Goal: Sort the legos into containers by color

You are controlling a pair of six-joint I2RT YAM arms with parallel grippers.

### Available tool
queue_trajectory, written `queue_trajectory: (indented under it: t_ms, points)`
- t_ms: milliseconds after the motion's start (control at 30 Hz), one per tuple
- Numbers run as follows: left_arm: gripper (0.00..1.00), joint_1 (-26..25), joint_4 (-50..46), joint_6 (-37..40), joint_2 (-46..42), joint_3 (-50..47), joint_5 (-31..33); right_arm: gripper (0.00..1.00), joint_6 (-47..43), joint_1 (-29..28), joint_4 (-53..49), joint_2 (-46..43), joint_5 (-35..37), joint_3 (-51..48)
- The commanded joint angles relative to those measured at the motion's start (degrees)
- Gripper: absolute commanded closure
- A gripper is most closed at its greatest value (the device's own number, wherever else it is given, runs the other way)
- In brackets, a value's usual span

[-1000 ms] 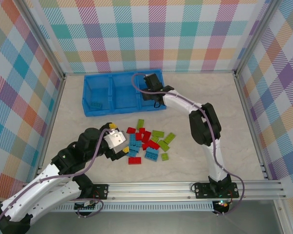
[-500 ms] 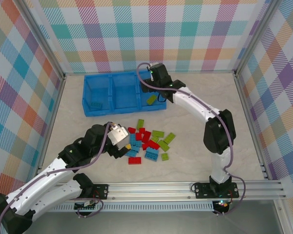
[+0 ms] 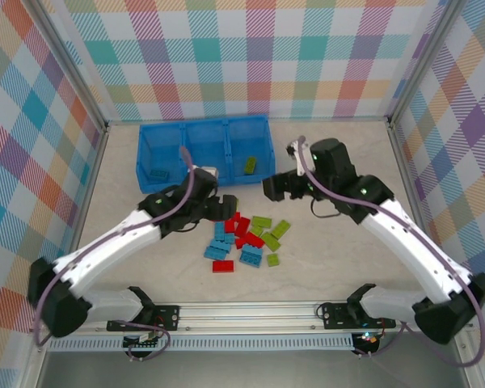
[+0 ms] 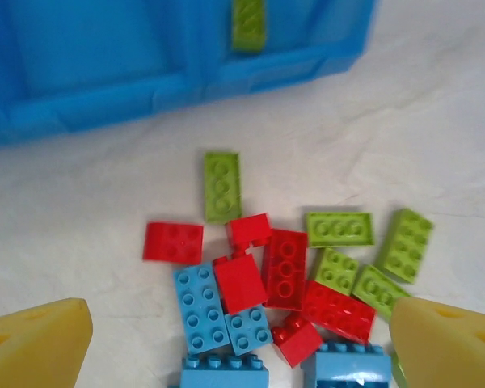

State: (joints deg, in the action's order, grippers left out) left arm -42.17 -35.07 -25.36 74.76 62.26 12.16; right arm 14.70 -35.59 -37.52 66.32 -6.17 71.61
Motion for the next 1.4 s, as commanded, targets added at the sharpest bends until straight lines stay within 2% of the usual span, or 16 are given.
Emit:
queue_trajectory:
  t_ms: [0, 100, 200, 267, 400, 500, 600, 833, 1067, 1267, 1367]
  points:
    - [0.10, 1.3, -3.9, -12.0, 7.1, 2.0, 1.7, 0.05, 6.0, -0.1, -6.9, -2.6, -8.4, -6.0]
    - [0.20, 4.2, -1.7, -18.6, 12.7, 1.8, -0.5, 0.04, 8.4, -0.2, -6.7, -5.9, -8.9, -10.3]
    - [0.26, 5.2, -4.6, -27.0, 17.1, 3.4, 2.5, 0.04, 9.4, -0.2, -7.7, -7.6, -8.2, -12.3]
    - [0.26, 5.4, -5.4, -32.4, 18.9, 3.9, 2.5, 0.03, 9.5, -0.2, -8.3, -8.3, -7.9, -12.8]
    - [0.29, 7.0, -5.5, -42.4, 23.7, 5.4, -4.4, 0.02, 9.5, -0.2, -8.7, -8.7, -7.5, -12.7]
    - [0.28, 7.7, -3.7, -46.1, 26.7, 6.3, -8.5, 0.02, 9.6, -0.2, -8.8, -8.5, -7.4, -12.4]
    - [0.25, 8.0, -0.7, -49.5, 27.8, 5.5, -8.0, 0.02, 9.8, -0.3, -8.6, -8.4, -7.7, -12.6]
    - [0.29, 9.7, 2.2, -49.2, 29.1, 4.8, -5.9, 0.01, 10.3, -0.4, -8.7, -8.6, -8.2, -13.4]
    - [0.47, 11.0, 5.8, -49.1, 31.2, 2.0, -9.3, 0.01, 10.6, -0.4, -7.7, -7.5, -8.7, -12.4]
    - [0.64, 11.2, 7.2, -48.4, 30.3, -0.7, -9.3, 0.02, 11.4, -0.7, -6.3, -6.5, -11.2, -12.2]
    - [0.70, 11.7, 7.0, -47.1, 27.2, -1.5, -7.4, 0.02, 12.3, -0.9, -4.3, -6.7, -13.4, -12.6]
